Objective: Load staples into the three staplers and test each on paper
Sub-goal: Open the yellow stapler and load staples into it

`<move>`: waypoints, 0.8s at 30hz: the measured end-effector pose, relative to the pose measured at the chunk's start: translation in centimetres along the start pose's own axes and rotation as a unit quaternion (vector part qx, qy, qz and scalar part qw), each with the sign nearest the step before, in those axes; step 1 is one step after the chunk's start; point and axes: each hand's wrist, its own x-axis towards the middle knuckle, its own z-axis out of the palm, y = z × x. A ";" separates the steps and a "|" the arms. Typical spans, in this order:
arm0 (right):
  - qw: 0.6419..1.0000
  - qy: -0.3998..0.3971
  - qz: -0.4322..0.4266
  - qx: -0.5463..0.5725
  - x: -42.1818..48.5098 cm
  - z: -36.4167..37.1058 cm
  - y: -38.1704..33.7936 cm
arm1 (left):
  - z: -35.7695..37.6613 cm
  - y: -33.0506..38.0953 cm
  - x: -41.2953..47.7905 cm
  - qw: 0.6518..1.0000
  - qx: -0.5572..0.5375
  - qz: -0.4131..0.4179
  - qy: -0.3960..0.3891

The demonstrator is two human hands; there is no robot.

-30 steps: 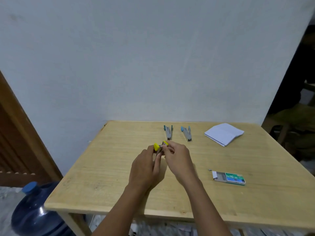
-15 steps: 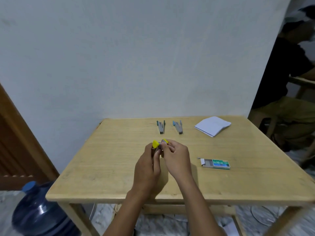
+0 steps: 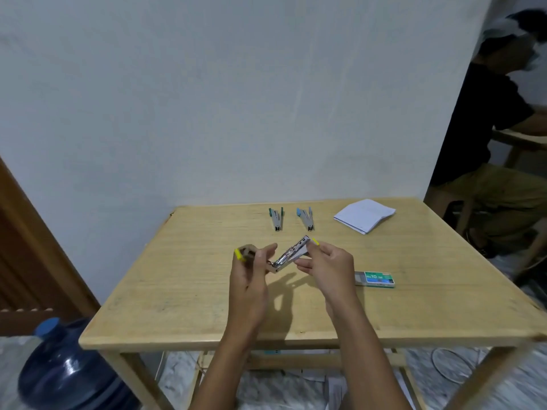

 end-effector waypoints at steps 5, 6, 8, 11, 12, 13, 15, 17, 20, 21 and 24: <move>0.996 0.019 0.020 0.080 0.7 -2.0 -0.3 | -1.6 0.0 -0.3 0.909 -0.314 -0.268 -0.059; 0.997 0.011 0.021 0.077 0.8 -2.2 -0.3 | -2.0 0.1 -0.5 0.892 -0.336 -0.296 -0.068; 0.998 -0.016 0.025 0.060 0.7 -2.5 -0.4 | -2.6 0.0 -1.0 0.875 -0.346 -0.326 -0.084; 0.996 -0.065 0.037 0.045 0.4 -2.7 -0.9 | -2.9 0.0 -1.2 0.864 -0.330 -0.353 -0.144; 0.995 -0.080 0.039 0.032 0.1 -2.7 -1.2 | -2.8 0.2 -1.2 0.859 -0.320 -0.364 -0.163; 0.995 -0.093 0.040 0.014 -0.1 -2.5 -1.5 | -2.5 0.3 -1.3 0.856 -0.308 -0.375 -0.179; 0.992 -0.122 0.036 -0.023 -0.8 -1.8 -1.6 | -1.6 0.8 -1.5 0.855 -0.282 -0.386 -0.202; 0.987 -0.150 0.021 -0.054 -1.4 -0.8 -1.4 | -0.7 0.9 -1.7 0.859 -0.275 -0.374 -0.216; 0.986 -0.136 -0.031 -0.087 -2.1 0.2 -0.5 | -0.2 0.8 -1.6 0.842 -0.344 -0.364 -0.198; 0.987 -0.114 -0.056 -0.096 -2.2 0.3 -0.3 | -0.3 0.7 -1.5 0.835 -0.369 -0.363 -0.184; 0.979 -0.071 -0.147 -0.123 -2.6 0.1 0.6 | -0.6 0.0 -1.1 0.834 -0.395 -0.356 -0.149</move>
